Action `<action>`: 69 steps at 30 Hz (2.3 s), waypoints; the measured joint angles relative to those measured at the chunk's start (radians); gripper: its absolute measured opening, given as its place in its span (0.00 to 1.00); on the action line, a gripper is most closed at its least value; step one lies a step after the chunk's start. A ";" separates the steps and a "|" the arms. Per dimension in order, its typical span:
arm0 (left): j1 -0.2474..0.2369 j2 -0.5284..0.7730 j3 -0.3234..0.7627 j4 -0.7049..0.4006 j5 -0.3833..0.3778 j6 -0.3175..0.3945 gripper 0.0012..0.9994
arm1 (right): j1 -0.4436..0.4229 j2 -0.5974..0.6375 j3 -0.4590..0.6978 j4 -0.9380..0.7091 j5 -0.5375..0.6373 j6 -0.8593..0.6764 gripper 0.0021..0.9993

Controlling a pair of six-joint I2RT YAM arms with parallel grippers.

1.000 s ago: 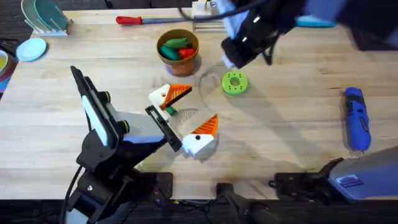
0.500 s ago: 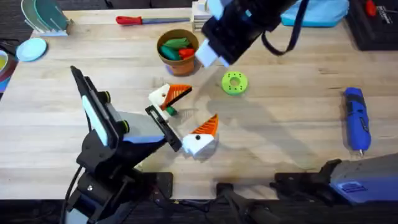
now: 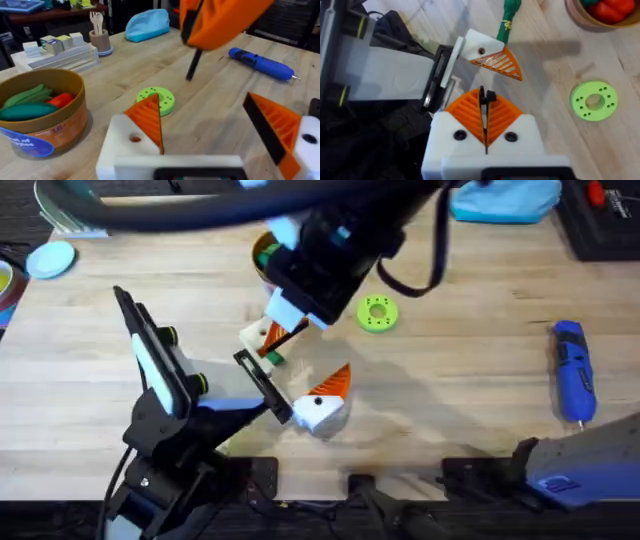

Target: Pick up the gripper from the table and insert it into the empty holder that is missing its gripper. Then pick up a screw, insert it into the mounting hole, and use the screwdriver to tighten it. Finally, clean up the table by picking up the vegetable and placing it into the bucket.

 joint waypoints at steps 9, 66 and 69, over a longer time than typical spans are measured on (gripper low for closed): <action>0.000 0.000 0.000 0.000 0.000 0.000 0.99 | 0.006 0.091 0.085 -0.009 0.025 0.001 0.00; 0.000 0.000 0.000 0.000 0.000 0.000 0.99 | 0.066 0.186 0.114 0.019 0.061 -0.012 0.00; 0.000 0.000 0.000 0.000 0.000 0.000 0.99 | 0.066 0.186 0.114 0.018 0.061 -0.012 0.00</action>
